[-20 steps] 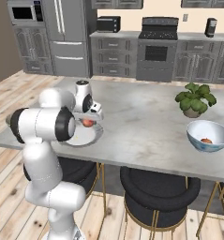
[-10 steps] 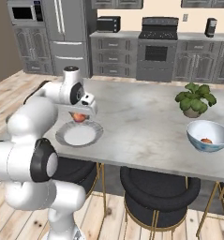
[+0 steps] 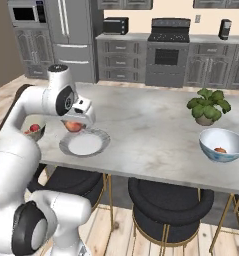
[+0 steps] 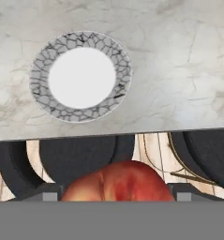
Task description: Take the fruits from the plate on the dining counter and place two fruits in each bowl.
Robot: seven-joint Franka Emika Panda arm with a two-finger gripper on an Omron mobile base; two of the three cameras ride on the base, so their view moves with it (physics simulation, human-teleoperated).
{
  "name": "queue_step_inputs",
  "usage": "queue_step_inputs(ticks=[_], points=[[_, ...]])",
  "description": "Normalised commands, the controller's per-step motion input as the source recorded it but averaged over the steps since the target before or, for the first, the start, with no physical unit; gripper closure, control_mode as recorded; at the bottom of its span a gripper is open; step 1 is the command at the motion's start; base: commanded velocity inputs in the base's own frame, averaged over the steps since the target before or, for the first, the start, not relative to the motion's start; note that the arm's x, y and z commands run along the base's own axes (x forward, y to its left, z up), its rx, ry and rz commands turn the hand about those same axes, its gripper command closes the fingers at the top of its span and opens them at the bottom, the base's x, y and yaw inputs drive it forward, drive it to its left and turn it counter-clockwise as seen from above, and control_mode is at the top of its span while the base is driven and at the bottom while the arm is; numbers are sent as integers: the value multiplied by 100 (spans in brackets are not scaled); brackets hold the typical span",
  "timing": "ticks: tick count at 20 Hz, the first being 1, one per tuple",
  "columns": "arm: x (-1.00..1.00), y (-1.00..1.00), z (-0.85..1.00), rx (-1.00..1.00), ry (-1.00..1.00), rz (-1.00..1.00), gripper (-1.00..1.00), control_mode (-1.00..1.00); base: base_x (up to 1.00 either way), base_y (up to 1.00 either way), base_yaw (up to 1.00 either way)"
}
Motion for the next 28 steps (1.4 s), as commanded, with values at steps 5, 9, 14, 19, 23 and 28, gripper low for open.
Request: queue_step_inputs(ticks=[5, 9, 14, 19, 23, 28], points=[[-95, -34, 19, 0, -10, 0, 100, -100, 0, 0, 0], [-11, 12, 0, -1, 0, 0, 100, -100, 0, 0, 0], [0, 8, 0, -1, 0, 0, 100, 100, 0, 0, 0], [0, 0, 0, 0, 0, 0, 100, 100, -34, -58, -1], [0, 0, 0, 0, 0, 0, 100, 100, -52, -94, -3], [0, 0, 0, 0, 0, 0, 100, 100, -43, -100, -1]])
